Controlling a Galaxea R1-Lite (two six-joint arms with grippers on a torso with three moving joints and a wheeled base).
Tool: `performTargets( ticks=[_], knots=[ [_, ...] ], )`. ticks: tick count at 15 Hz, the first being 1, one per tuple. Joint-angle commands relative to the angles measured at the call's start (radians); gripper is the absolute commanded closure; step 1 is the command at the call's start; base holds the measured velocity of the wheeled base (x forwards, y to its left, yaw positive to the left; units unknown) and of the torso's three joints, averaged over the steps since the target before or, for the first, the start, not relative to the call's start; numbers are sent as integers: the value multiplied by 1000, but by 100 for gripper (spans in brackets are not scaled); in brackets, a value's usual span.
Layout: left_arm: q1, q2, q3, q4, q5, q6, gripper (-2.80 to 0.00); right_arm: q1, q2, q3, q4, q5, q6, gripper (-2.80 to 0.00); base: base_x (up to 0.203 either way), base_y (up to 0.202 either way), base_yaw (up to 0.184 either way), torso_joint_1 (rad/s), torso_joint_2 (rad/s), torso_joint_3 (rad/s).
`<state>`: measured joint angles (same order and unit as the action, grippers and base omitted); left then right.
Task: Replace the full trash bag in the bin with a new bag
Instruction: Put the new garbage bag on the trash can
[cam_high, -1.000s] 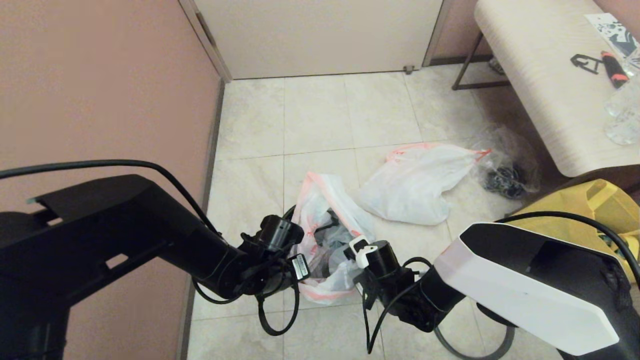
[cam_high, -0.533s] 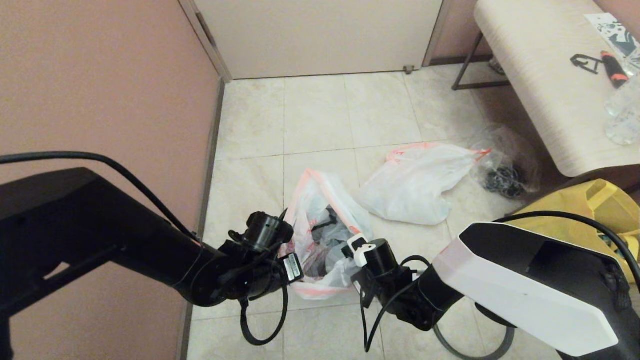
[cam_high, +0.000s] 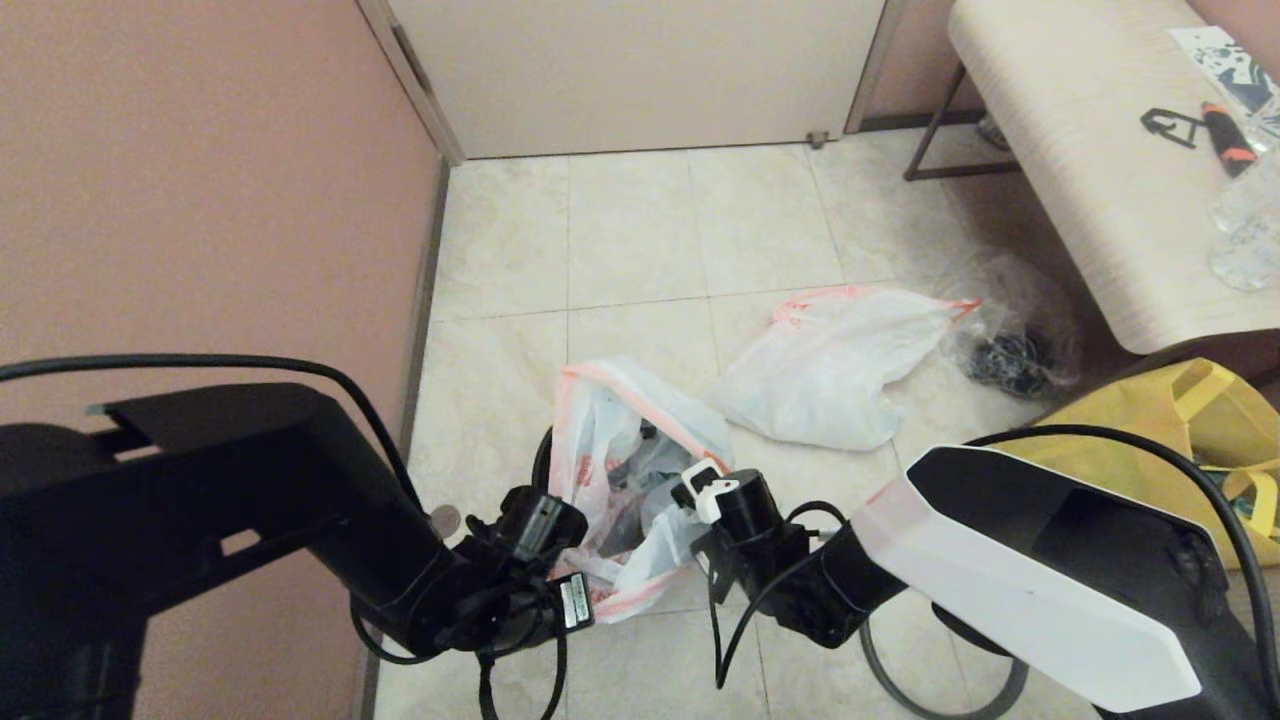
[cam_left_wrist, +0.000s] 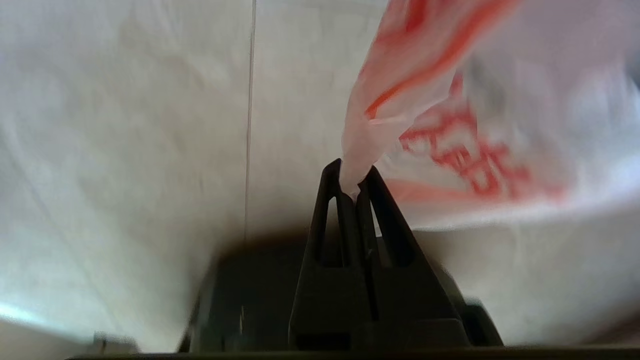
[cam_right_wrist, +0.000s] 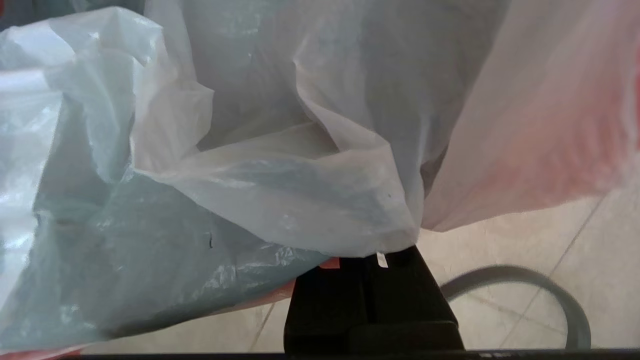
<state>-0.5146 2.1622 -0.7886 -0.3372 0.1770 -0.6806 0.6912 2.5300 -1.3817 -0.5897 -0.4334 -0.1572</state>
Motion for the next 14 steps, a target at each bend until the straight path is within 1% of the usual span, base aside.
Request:
performTargets(
  ticks=[1, 3, 5, 6, 7, 8, 11, 12, 13, 14],
  knots=[
    [38, 81, -38, -35, 6, 26, 0, 2, 10, -40, 11, -1, -3, 0, 0, 0, 0, 0, 0, 0],
    [80, 98, -87, -40, 39, 29, 0, 4, 25, -111, 42, -1, -10, 0, 0, 0, 0, 0, 0, 0],
    [134, 100, -144, -41, 94, 24, 0, 16, 33, -180, 63, 0, -12, 0, 0, 0, 0, 0, 0, 0],
    [145, 98, -159, -43, 123, 14, 0, 28, 32, -186, 67, -1, -14, 0, 0, 0, 0, 0, 0, 0],
    [140, 95, -164, -48, 157, -11, 0, 30, 35, -186, 71, -2, -16, 0, 0, 0, 0, 0, 0, 0],
    [131, 88, -167, -64, 187, -23, 0, 30, 36, -186, 76, -2, -24, 0, 0, 0, 0, 0, 0, 0],
    [130, 79, -162, -75, 193, -26, 0, 33, 23, -183, 77, -2, -24, 0, 0, 0, 0, 0, 0, 0],
    [130, 76, -161, -75, 190, -27, -280, 33, 22, -178, 77, -2, -25, 0, 0, 0, 0, 0, 0, 0],
    [130, 76, -159, -77, 190, -27, -280, 33, 21, -175, 76, -2, -27, -280, 0, 0, 0, 0, 0, 0],
    [130, 74, -154, -85, 190, -27, -280, 37, 19, -173, 75, -2, -24, -280, 0, 0, 0, 0, 0, 0]
  ],
)
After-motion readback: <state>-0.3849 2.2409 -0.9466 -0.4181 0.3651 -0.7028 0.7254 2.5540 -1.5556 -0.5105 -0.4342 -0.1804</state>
